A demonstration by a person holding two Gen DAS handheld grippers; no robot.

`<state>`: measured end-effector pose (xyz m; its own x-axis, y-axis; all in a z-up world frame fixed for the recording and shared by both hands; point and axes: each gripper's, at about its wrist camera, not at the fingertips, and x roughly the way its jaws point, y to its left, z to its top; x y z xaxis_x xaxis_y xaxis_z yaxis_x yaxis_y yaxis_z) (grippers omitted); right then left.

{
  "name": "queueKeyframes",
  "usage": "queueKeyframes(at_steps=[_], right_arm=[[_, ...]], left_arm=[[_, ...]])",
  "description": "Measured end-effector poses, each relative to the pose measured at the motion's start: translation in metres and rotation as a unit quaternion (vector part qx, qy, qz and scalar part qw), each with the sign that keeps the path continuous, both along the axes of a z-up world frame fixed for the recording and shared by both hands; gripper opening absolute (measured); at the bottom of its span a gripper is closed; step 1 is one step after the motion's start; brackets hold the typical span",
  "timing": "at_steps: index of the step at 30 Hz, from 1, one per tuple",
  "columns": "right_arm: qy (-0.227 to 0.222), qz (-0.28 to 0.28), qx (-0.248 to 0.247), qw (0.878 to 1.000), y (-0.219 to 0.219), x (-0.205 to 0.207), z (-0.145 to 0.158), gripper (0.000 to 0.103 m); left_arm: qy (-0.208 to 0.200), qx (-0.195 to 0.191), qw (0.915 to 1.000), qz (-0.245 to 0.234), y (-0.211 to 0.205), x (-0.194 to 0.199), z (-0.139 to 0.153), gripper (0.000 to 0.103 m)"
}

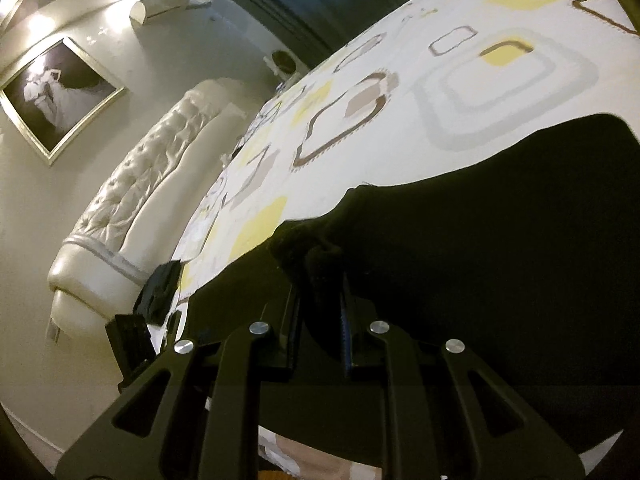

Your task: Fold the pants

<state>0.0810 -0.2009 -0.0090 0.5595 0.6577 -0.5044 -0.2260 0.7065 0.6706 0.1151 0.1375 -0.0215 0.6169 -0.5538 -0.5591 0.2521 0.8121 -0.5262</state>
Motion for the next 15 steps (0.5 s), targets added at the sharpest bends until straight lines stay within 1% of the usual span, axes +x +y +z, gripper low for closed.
queueKeyframes(at_steps=[15], right_arm=[[0.025,0.05,-0.021,0.998,0.04,-0.002,-0.023,0.016]], left_arm=[[-0.001,-0.001,1.0,0.0,0.0,0.0,-0.001,0.084]])
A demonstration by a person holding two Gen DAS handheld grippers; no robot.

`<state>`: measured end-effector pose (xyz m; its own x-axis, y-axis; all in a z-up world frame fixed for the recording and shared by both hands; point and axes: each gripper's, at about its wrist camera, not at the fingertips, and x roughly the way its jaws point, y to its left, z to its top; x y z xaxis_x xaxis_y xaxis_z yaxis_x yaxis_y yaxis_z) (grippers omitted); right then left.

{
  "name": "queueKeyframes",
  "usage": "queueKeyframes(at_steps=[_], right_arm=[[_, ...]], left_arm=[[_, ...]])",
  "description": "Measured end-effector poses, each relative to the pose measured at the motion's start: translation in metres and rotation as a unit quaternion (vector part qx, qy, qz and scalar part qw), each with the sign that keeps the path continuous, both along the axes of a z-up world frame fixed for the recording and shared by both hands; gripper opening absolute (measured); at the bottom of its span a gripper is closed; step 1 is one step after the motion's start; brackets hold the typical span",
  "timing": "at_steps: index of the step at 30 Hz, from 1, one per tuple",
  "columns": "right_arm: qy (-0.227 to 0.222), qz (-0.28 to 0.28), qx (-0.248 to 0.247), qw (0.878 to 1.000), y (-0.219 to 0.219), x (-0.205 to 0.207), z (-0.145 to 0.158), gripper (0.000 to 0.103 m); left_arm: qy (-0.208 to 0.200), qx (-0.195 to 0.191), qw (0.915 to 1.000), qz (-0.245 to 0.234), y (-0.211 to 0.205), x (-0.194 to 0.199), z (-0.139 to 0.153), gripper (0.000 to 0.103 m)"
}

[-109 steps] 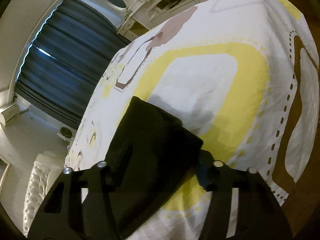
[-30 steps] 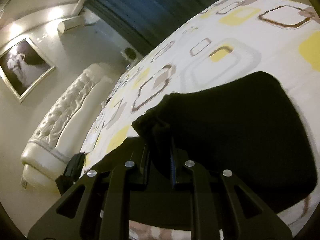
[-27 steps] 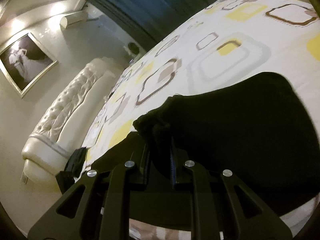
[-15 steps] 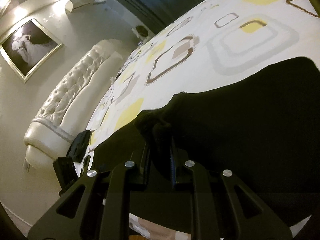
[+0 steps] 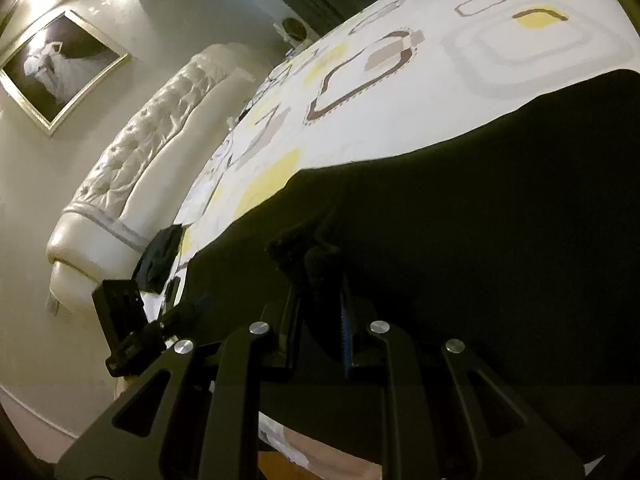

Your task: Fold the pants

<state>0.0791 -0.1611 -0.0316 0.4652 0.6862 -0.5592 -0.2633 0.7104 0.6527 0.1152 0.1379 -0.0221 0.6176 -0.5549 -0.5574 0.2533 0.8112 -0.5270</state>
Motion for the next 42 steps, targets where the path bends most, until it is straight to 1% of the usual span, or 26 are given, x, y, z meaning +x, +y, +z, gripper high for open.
queueKeyframes(at_steps=[13,22,29,38,42], right_arm=[[-0.015,0.019,-0.07,0.997,0.021,-0.008,-0.005,0.016],[-0.046,0.03,-0.136,0.989,0.037,-0.016,-0.002,0.019],[-0.063,0.035,-0.162,0.984,0.044,-0.022,0.0,0.019],[-0.074,0.053,-0.178,0.98,0.058,-0.029,0.002,0.019],[-0.084,0.06,-0.198,0.975,0.065,-0.034,0.001,0.02]], left_arm=[[0.0,0.0,1.0,0.0,0.0,0.0,-0.001,0.084],[0.0,-0.001,1.0,0.0,0.001,-0.001,-0.001,0.084],[-0.001,0.0,1.0,0.0,0.001,-0.001,-0.001,0.084],[-0.001,-0.001,1.0,0.0,0.002,-0.002,-0.002,0.084],[-0.001,-0.001,1.0,0.0,0.001,-0.001,-0.002,0.084]])
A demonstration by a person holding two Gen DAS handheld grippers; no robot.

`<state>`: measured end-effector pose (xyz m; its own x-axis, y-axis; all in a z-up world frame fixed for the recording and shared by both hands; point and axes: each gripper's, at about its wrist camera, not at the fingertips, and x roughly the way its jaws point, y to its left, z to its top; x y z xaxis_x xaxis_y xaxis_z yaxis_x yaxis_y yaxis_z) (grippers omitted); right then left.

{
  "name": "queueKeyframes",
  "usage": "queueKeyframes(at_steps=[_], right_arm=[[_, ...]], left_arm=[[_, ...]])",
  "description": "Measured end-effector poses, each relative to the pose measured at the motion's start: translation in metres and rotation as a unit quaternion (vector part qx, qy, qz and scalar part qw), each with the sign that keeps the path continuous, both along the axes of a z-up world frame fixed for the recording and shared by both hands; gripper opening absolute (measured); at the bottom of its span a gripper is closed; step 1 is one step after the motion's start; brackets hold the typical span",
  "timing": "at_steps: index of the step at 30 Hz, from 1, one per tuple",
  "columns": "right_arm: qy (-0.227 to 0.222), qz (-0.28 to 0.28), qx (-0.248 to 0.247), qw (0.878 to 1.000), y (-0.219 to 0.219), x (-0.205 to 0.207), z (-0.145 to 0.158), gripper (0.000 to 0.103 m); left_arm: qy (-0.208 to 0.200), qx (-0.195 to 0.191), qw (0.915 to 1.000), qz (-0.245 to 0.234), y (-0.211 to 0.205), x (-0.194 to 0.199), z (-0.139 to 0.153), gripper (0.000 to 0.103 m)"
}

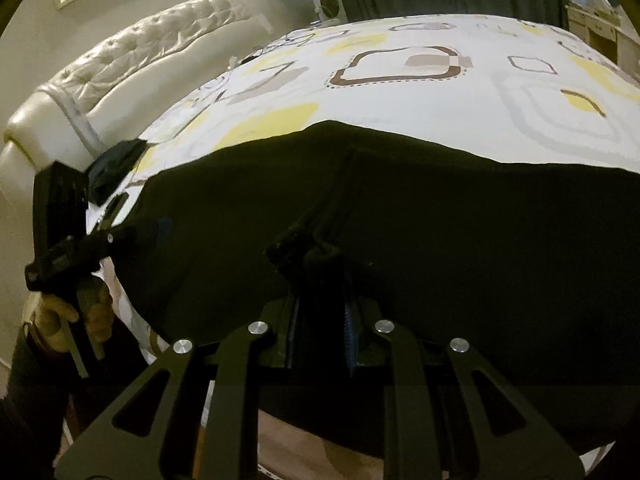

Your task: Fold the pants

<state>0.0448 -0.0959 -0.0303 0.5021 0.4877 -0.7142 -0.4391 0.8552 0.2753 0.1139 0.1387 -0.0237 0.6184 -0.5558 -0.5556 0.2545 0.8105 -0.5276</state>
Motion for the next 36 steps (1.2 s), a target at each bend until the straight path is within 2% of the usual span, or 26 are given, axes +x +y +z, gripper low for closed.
queueKeyframes(at_steps=[4,7,10,20,27,30,36], right_arm=[[0.0,0.008,-0.008,1.0,0.005,-0.003,-0.002,0.027],[-0.008,0.011,-0.027,1.0,0.01,-0.005,-0.001,0.028],[-0.007,0.013,-0.027,1.0,0.012,-0.006,-0.002,0.033],[-0.012,0.038,-0.053,0.998,0.031,-0.016,0.0,0.062],[-0.013,0.047,-0.073,0.996,0.04,-0.022,0.001,0.069],[-0.011,0.052,-0.075,0.996,0.042,-0.025,0.001,0.075],[-0.018,0.055,-0.096,0.994,0.048,-0.033,0.003,0.078]], left_arm=[[0.0,0.0,1.0,0.0,0.001,-0.001,0.0,0.084],[0.0,0.0,1.0,0.0,0.0,0.0,0.0,0.084],[0.0,0.0,1.0,0.0,0.0,0.0,0.0,0.084],[0.0,-0.003,1.0,0.0,-0.002,-0.001,0.0,0.084],[0.002,-0.01,1.0,0.001,-0.008,0.0,0.004,0.084],[0.003,-0.015,0.9999,0.001,-0.005,-0.002,0.003,0.084],[0.001,-0.025,0.9997,0.006,0.0,-0.004,0.004,0.084]])
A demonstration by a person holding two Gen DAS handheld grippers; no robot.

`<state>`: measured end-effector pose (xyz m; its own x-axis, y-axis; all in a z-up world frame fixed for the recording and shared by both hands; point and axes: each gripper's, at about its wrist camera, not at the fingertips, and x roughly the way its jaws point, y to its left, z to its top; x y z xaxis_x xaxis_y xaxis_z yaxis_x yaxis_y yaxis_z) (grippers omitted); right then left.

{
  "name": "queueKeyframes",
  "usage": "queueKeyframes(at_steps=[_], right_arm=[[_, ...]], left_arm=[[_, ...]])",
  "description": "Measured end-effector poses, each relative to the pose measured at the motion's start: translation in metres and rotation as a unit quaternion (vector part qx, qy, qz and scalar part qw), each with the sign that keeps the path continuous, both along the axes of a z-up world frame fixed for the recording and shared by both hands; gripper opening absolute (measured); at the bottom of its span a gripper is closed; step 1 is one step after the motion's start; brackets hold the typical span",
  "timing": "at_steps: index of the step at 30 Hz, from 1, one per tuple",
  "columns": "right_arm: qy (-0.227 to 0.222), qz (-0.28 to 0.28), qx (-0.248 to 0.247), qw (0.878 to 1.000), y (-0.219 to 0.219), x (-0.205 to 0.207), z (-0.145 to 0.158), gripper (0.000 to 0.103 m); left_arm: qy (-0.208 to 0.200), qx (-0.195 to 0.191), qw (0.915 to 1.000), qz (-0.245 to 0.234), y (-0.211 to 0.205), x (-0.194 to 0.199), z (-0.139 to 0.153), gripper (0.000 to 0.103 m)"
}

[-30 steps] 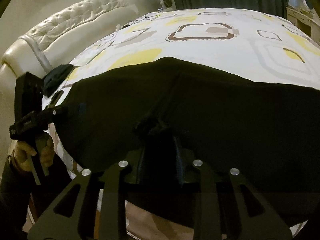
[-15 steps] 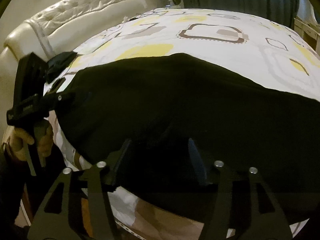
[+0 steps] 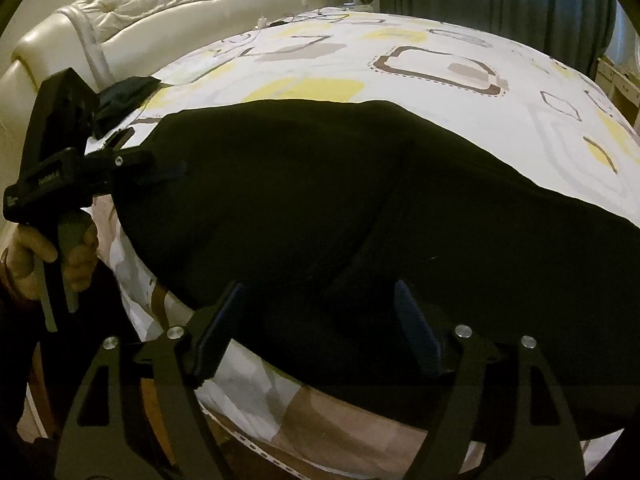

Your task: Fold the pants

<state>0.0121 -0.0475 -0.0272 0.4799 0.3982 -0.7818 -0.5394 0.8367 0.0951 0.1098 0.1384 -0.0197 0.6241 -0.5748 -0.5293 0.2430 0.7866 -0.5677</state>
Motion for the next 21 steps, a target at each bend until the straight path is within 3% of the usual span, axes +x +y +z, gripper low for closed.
queueKeyframes(at_steps=[5,9,16,21], right_arm=[[0.002,0.0,0.028,1.0,-0.008,-0.008,0.01,0.079],[0.015,-0.005,0.069,0.997,-0.018,-0.009,0.016,0.083],[0.024,-0.008,0.082,0.996,-0.019,-0.006,0.013,0.083],[0.027,-0.009,0.087,0.996,-0.021,-0.006,0.013,0.083]], left_arm=[[-0.003,-0.005,0.9994,0.034,0.016,-0.015,0.006,0.084],[0.0,-0.03,0.9966,0.077,0.045,-0.036,0.006,0.084],[0.008,-0.153,0.9797,0.129,0.102,-0.058,-0.013,0.084],[0.002,-0.195,0.9694,0.15,0.113,-0.06,-0.017,0.084]])
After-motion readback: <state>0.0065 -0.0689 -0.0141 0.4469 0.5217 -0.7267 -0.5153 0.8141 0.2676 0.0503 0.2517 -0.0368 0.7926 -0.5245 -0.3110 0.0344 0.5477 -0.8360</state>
